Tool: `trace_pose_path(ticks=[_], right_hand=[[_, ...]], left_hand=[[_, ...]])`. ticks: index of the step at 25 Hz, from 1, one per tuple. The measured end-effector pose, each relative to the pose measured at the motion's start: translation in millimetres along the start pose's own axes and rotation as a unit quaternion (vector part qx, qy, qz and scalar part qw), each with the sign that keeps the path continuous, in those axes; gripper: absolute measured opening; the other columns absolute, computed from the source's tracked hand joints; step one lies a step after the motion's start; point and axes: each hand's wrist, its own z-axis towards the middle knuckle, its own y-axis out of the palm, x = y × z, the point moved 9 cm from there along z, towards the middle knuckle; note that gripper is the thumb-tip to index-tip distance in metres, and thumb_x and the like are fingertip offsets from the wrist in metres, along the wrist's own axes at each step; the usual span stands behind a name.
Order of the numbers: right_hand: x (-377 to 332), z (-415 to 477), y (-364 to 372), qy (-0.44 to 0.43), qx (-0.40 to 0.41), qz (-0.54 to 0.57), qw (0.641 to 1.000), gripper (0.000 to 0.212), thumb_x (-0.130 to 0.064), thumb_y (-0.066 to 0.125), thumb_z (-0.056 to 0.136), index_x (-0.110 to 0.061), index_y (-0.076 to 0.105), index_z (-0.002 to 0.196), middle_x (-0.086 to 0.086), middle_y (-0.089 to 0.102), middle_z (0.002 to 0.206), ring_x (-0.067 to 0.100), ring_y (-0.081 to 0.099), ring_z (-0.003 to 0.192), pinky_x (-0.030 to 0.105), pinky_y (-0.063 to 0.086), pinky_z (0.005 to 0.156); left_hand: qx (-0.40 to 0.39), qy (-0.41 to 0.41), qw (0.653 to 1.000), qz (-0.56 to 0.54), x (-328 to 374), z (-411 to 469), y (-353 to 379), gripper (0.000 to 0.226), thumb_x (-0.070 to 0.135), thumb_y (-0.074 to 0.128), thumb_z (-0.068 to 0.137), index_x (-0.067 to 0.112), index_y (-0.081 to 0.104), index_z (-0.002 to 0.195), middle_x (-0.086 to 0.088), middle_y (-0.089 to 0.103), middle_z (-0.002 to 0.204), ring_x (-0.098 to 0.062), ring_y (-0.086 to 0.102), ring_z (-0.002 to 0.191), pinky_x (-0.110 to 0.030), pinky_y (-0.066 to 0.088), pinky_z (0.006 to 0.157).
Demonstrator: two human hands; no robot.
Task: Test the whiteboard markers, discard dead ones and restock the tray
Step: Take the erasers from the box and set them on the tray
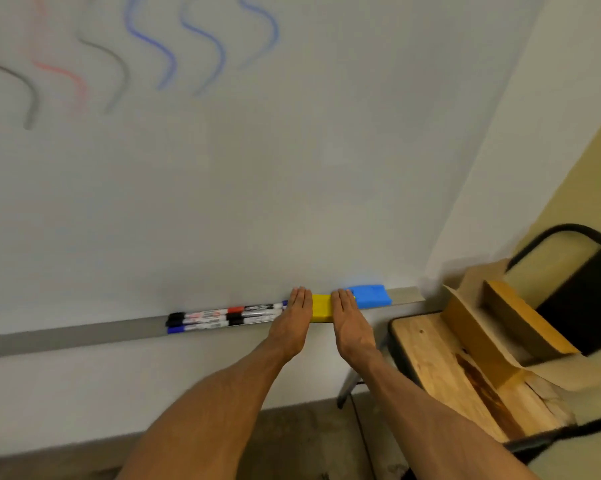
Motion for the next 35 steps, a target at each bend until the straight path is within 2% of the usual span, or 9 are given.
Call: trace_pose_path(ticks=[4, 7, 12, 17, 23, 30, 35], right_hand=[[-88, 19, 16, -0.082, -0.002, -0.002, 0.997, 0.082, 0.001, 0.051, 0.090, -0.005, -0.006, 0.148, 0.012, -0.005, 0.158, 0.026, -0.005, 0.146, 0.033, 0.009, 0.117], [-152, 28, 36, -0.108, -0.025, 0.013, 0.994, 0.085, -0.002, 0.055, 0.090, -0.008, -0.006, 0.149, 0.010, -0.006, 0.158, 0.024, -0.006, 0.146, 0.032, 0.012, 0.116], [-235, 32, 69, -0.139, -0.046, 0.010, 0.989, 0.085, -0.001, 0.055, 0.090, -0.006, -0.006, 0.148, 0.012, -0.006, 0.158, 0.026, -0.007, 0.145, 0.032, 0.009, 0.117], [-303, 33, 92, -0.147, -0.032, 0.025, 0.988, 0.082, 0.001, 0.054, 0.089, -0.006, -0.002, 0.149, 0.011, -0.002, 0.158, 0.026, -0.003, 0.146, 0.032, 0.017, 0.116], [-362, 40, 119, -0.153, -0.016, 0.029, 0.988, 0.079, 0.003, 0.050, 0.089, -0.007, -0.001, 0.149, 0.011, -0.001, 0.158, 0.025, -0.003, 0.146, 0.030, 0.012, 0.116], [-408, 53, 150, -0.135, -0.027, 0.024, 0.990, 0.081, -0.001, 0.057, 0.089, -0.006, 0.002, 0.149, 0.012, 0.002, 0.158, 0.025, 0.001, 0.146, 0.030, 0.017, 0.116], [-416, 66, 162, -0.121, -0.020, 0.030, 0.992, 0.079, -0.005, 0.063, 0.085, -0.007, 0.014, 0.147, 0.014, 0.016, 0.155, 0.027, 0.016, 0.143, 0.034, 0.031, 0.110]], left_hand=[[0.030, -0.076, 0.997, 0.011, -78, -36, -34, 0.078, -0.012, 0.042, 0.093, 0.005, -0.007, 0.151, -0.011, -0.012, 0.159, -0.024, -0.010, 0.146, -0.036, 0.012, 0.118], [0.031, -0.105, 0.994, 0.025, -137, -64, -47, 0.078, -0.013, 0.041, 0.092, 0.005, -0.009, 0.150, -0.013, -0.013, 0.158, -0.025, -0.012, 0.146, -0.034, 0.008, 0.118], [0.031, -0.128, 0.990, 0.047, -217, -103, -61, 0.074, -0.009, 0.041, 0.095, 0.004, -0.006, 0.150, -0.013, -0.009, 0.159, -0.026, -0.008, 0.146, -0.035, 0.015, 0.119], [0.014, -0.137, 0.989, 0.055, -286, -129, -70, 0.069, -0.004, 0.039, 0.097, 0.004, -0.004, 0.151, -0.012, -0.007, 0.159, -0.024, -0.006, 0.147, -0.038, 0.021, 0.117], [0.008, -0.147, 0.987, 0.063, -352, -149, -75, 0.073, -0.002, 0.043, 0.097, 0.007, -0.007, 0.150, -0.010, -0.010, 0.159, -0.023, -0.006, 0.147, -0.035, 0.021, 0.118], [-0.016, -0.151, 0.983, 0.100, -403, -161, -75, 0.080, -0.006, 0.045, 0.093, 0.005, -0.011, 0.149, -0.010, -0.014, 0.159, -0.023, -0.009, 0.146, -0.035, 0.020, 0.118], [-0.030, -0.160, 0.982, 0.093, -417, -155, -67, 0.081, -0.005, 0.046, 0.094, 0.006, -0.011, 0.149, -0.009, -0.015, 0.158, -0.023, -0.011, 0.146, -0.032, 0.016, 0.119]])
